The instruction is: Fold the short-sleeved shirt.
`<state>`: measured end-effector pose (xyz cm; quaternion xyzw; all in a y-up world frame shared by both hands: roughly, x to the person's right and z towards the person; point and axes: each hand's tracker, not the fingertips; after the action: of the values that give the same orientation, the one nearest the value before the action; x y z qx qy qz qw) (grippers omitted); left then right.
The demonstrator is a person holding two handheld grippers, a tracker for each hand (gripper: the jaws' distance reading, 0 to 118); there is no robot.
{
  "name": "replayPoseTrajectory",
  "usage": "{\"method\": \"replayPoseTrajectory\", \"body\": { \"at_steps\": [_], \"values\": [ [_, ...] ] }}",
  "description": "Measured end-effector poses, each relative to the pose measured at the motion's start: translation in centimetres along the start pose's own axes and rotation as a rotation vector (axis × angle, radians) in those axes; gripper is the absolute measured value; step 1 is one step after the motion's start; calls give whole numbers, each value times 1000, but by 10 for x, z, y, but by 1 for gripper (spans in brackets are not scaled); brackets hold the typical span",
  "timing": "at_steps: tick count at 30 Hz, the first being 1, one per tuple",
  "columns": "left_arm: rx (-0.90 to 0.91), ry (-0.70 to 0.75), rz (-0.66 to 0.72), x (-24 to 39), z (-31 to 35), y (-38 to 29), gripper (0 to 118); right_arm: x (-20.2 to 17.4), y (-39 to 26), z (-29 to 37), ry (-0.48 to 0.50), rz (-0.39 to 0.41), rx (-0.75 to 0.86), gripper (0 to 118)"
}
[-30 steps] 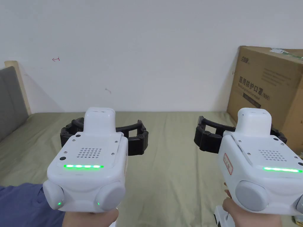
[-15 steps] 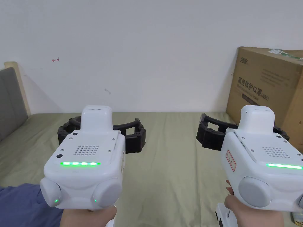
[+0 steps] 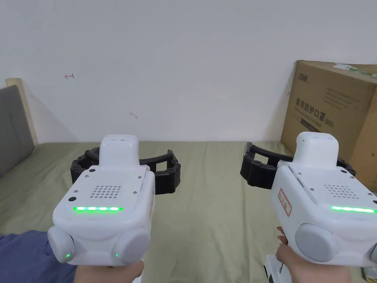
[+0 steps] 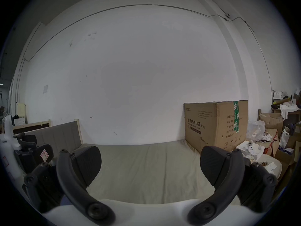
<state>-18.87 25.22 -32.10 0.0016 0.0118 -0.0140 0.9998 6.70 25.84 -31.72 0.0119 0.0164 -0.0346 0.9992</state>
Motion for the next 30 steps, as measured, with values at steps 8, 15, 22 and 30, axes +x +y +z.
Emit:
{"method": "replayPoseTrajectory", "body": {
  "at_steps": [8,15,22,30],
  "values": [
    [-17,12,-10,-1,-2,2,118,-2,-4,-1,-3,17,-9,118],
    [-5,2,-16,-1,1,1,118,-3,-8,-1,-19,36,-13,118],
    [3,-26,-32,2,4,-1,117,-4,-8,0,-44,6,-19,118],
    [-5,-17,-17,2,2,-1,116,-5,-9,0,-54,46,-17,118]
  ]
}}
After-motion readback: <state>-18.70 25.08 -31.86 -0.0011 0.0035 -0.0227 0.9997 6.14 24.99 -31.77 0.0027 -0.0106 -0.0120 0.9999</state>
